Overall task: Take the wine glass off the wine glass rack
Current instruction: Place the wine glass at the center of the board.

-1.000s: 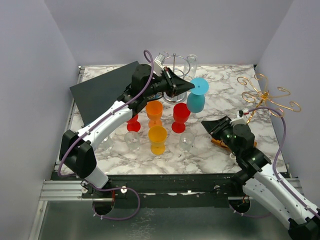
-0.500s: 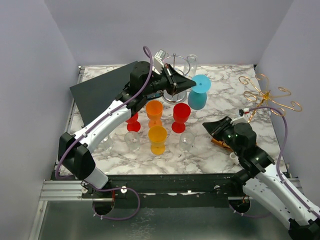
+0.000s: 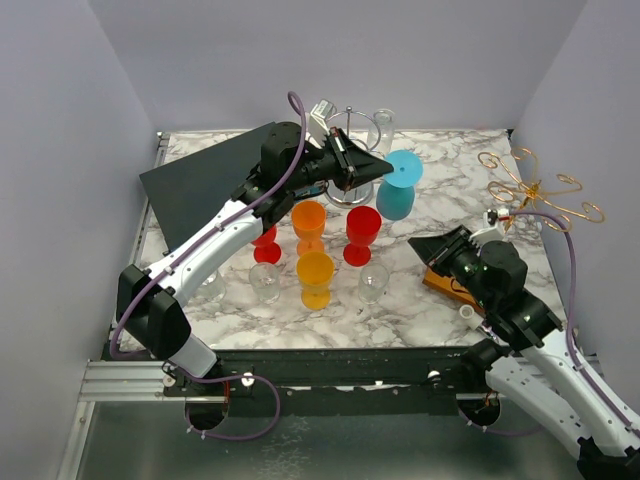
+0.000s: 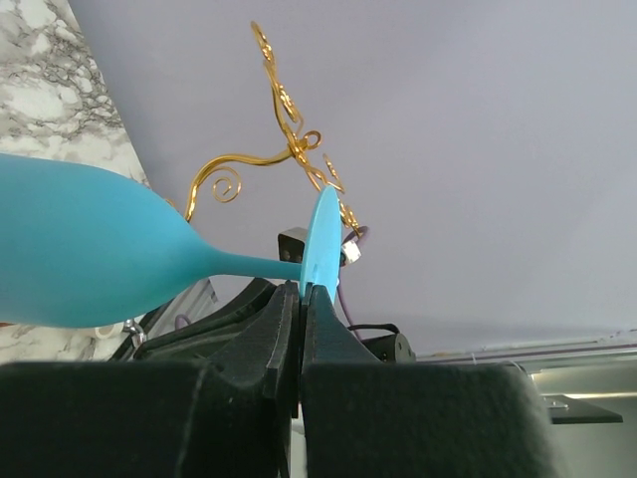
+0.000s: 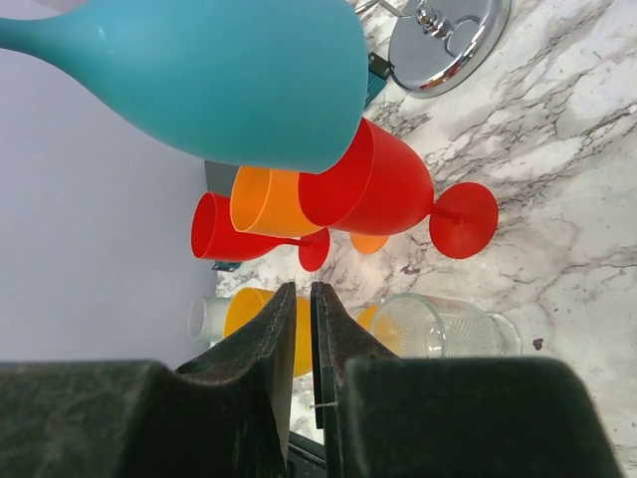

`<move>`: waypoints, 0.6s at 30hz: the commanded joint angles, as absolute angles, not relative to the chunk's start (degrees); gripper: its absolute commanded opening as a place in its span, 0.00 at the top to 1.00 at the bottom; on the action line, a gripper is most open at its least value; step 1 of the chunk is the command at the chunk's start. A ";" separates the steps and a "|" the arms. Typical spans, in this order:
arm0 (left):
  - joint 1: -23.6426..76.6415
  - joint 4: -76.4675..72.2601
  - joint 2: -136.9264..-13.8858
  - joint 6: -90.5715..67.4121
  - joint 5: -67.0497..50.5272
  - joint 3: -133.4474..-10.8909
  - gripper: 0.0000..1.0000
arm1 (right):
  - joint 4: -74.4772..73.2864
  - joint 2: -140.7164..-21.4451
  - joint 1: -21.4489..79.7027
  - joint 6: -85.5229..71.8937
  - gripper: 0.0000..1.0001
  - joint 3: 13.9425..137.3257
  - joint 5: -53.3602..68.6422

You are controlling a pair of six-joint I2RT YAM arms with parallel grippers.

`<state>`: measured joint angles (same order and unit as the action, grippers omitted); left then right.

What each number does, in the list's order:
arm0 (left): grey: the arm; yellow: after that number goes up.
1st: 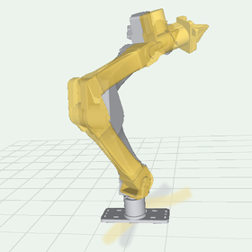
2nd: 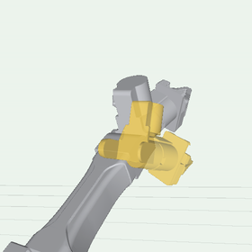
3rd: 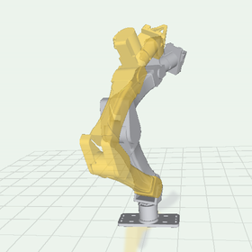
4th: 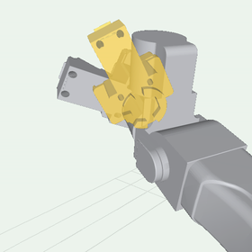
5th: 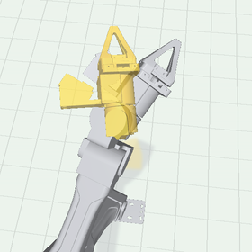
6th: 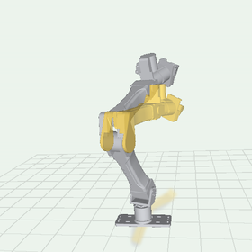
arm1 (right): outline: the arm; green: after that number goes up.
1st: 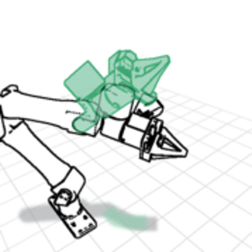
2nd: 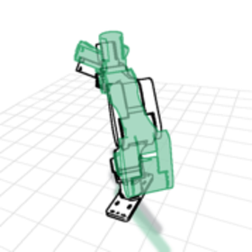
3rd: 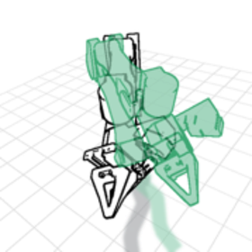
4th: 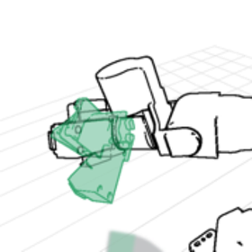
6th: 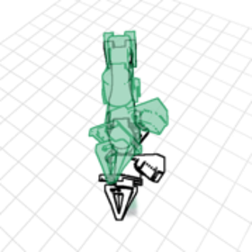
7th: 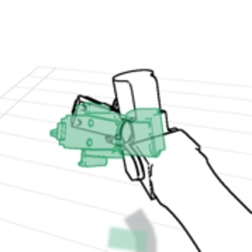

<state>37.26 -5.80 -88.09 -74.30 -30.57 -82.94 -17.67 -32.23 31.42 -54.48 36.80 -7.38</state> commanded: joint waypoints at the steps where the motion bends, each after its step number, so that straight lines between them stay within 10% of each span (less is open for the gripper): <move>1: 37.81 -5.92 -88.27 -73.43 -30.87 -84.72 1.00 | -15.55 -31.37 31.45 -57.17 0.82 38.53 -6.56; 18: 37.96 -5.56 -87.57 -73.48 -30.16 -84.26 1.00 | -10.96 -34.59 31.43 -64.51 1.00 42.71 -4.21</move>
